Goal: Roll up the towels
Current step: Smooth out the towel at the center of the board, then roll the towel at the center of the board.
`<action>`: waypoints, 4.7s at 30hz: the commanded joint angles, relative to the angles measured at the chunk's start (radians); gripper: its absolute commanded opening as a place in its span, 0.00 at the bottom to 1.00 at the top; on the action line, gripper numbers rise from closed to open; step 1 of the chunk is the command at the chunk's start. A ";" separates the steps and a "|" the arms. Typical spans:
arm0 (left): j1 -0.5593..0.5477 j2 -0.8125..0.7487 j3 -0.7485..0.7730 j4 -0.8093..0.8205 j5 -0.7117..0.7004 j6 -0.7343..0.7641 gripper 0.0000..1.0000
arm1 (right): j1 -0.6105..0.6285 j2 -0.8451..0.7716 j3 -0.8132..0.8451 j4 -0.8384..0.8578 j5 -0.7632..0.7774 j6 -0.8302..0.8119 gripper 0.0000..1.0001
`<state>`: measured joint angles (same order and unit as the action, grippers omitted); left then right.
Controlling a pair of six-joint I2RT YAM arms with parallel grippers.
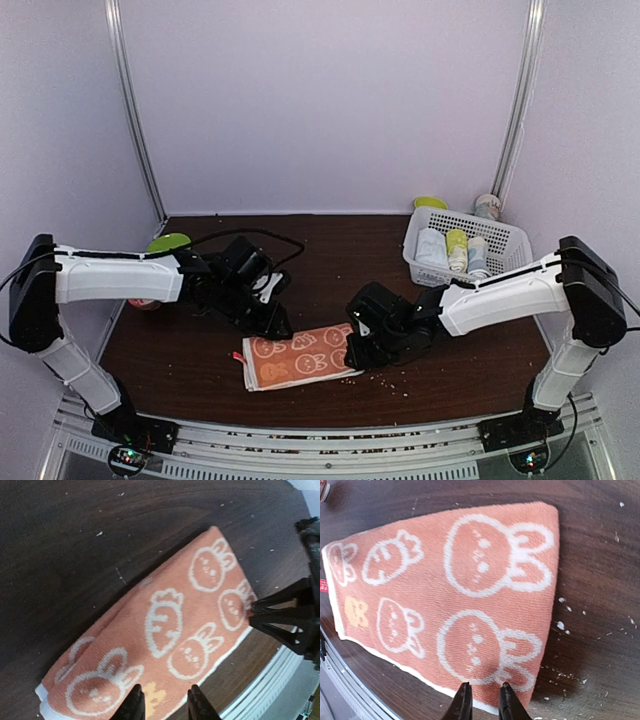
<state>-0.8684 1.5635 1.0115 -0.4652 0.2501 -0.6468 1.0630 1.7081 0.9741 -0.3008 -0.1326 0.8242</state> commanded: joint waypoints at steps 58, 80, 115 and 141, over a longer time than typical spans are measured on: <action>-0.003 -0.173 -0.218 0.017 -0.164 -0.025 0.52 | -0.100 -0.002 -0.321 0.537 -0.075 0.245 0.34; -0.013 -0.176 -0.154 0.027 -0.128 -0.036 0.51 | -0.149 -0.231 -0.223 -0.031 0.106 -0.038 0.00; -0.063 0.165 -0.098 0.202 -0.015 -0.056 0.29 | -0.003 -0.085 0.069 -0.138 0.157 -0.077 0.00; -0.075 0.152 -0.119 0.205 -0.017 -0.069 0.26 | 0.014 0.056 -0.020 0.129 -0.046 0.001 0.06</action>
<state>-0.9333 1.7172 0.9092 -0.2623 0.2241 -0.7067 1.0714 1.7546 0.9829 -0.2226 -0.1471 0.8082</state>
